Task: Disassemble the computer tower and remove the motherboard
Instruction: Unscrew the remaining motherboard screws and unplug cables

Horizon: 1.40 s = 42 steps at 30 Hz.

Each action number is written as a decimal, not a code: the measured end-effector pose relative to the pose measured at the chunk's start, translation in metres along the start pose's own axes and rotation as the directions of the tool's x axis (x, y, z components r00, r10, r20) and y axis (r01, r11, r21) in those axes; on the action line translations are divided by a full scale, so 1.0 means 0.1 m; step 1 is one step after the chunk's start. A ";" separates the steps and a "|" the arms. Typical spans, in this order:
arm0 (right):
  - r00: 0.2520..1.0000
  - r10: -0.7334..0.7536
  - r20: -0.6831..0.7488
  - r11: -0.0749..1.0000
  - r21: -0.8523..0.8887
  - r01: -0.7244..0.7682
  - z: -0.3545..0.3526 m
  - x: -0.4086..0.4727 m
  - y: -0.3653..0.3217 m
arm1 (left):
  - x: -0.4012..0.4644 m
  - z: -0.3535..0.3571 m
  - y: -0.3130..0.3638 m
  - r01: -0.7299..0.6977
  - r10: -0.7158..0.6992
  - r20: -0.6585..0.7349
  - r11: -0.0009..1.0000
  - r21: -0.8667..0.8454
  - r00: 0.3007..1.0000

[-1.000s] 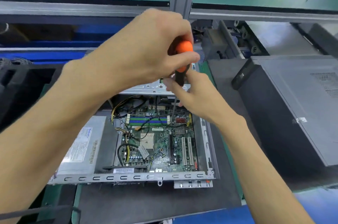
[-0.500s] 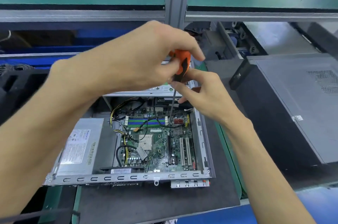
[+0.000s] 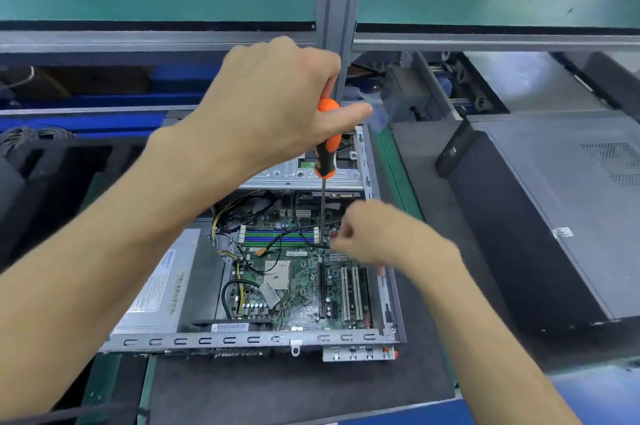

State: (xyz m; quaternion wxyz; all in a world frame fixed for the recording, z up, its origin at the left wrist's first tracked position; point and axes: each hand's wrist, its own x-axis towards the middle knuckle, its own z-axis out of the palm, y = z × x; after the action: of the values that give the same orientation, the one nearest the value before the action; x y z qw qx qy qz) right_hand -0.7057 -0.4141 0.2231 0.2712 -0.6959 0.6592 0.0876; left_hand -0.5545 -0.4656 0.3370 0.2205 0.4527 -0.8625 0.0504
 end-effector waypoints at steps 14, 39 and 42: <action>0.965 0.135 0.226 0.964 -0.257 -0.074 0.83 0.34 -0.31 | 0.02 0.01 -0.03 -0.059 0.061 0.037 0.997 -0.052 0.997; 0.977 0.033 0.211 0.993 -0.117 -0.009 0.64 -0.04 -0.40 | 0.06 0.05 0.06 -0.048 0.046 0.020 0.991 0.125 0.999; 0.971 0.135 -0.197 0.979 0.177 -0.100 0.31 -0.14 -0.16 | 0.05 0.08 0.08 -0.025 0.035 -0.047 0.980 0.198 0.998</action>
State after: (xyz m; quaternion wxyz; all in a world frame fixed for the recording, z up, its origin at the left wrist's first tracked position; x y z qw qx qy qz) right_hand -0.6843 -0.3871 0.2084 0.2518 -0.6358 0.7292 -0.0249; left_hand -0.5659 -0.4666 0.3332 0.1953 0.4579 -0.8542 0.1502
